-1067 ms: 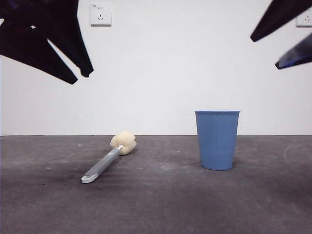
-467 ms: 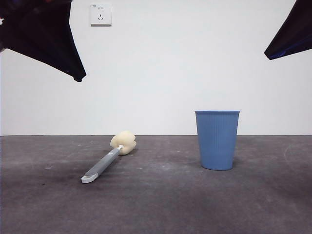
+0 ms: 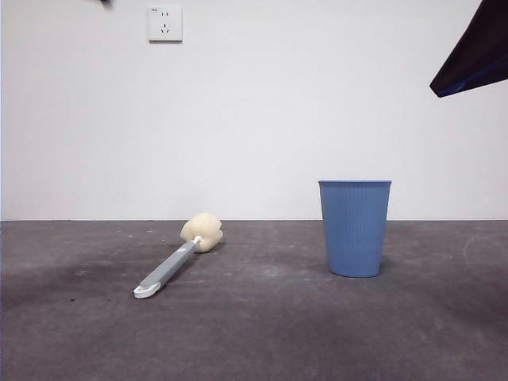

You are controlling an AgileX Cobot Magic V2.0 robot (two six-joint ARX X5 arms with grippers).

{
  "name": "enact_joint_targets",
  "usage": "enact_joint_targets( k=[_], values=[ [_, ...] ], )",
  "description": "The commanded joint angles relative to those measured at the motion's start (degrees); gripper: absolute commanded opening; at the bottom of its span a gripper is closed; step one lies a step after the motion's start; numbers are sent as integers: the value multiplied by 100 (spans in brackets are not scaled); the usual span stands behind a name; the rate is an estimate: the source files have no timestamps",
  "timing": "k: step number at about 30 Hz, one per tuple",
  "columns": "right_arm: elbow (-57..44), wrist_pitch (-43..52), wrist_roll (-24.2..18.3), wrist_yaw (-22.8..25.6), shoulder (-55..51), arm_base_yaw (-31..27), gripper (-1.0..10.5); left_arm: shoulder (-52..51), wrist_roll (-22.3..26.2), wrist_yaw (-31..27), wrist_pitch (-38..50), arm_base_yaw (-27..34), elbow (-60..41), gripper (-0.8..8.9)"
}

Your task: Pick up the cup brush,pick up the cup,insert the brush into the cup,clean the cup,put the cup brush back,put the cup back to the fixed position on the table

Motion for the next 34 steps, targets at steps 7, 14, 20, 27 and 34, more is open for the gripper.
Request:
enact_joint_targets(
  k=[7,14,20,27,34],
  values=[
    [-37,26,52,15,-11,4,1,-2157,205,-48,557,1871,-1600,-3],
    [-37,26,52,15,-11,4,1,-3473,138,-46,1069,2345,-3211,-3],
    [-37,26,52,17,-9,4,1,-4166,-37,-46,1130,2503,-4164,-3],
    [-37,26,52,15,-9,4,1,-4701,-238,-50,1102,2555,-4878,-3],
    [-37,26,52,15,-11,4,1,-4813,-273,-35,210,2555,-4896,-3]
  ],
)
